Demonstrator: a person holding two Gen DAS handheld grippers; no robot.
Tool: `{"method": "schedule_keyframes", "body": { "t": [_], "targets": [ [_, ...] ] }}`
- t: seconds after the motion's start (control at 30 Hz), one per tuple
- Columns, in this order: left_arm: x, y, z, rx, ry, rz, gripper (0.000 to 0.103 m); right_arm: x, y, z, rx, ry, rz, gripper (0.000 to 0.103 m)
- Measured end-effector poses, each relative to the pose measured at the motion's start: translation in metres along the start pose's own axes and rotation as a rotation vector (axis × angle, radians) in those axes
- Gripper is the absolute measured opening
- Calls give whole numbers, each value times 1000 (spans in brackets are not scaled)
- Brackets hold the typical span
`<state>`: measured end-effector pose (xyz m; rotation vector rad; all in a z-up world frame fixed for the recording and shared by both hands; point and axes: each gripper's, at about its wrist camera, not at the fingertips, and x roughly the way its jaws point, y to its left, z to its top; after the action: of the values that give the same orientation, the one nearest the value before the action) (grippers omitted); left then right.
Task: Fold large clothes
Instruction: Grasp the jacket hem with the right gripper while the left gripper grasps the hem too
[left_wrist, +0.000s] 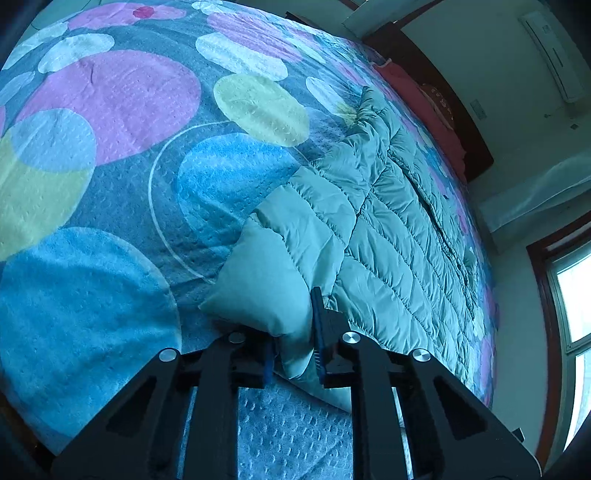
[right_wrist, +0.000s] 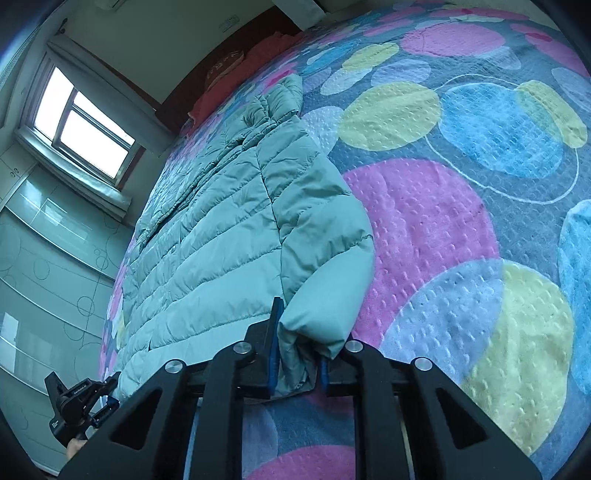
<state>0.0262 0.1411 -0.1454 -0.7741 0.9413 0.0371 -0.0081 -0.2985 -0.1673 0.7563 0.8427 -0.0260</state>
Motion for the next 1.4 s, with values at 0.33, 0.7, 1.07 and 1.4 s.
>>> {"method": "schedule_keyframes", "body": {
  "t": [0.33, 0.7, 1.07, 1.4],
  "targets": [
    [-26, -32, 24, 94, -107, -80, 3, -20, 25, 22, -68, -98, 83, 7],
    [5, -112, 103, 197, -197, -105, 3, 7, 75, 112, -126, -205, 141, 7],
    [97, -182, 200, 257, -247, -11, 3, 97, 112, 229, -110, -201, 130, 7],
    [202, -225, 259, 344, -233, 104, 3, 199, 120, 303, -90, -127, 60, 7]
  ]
}}
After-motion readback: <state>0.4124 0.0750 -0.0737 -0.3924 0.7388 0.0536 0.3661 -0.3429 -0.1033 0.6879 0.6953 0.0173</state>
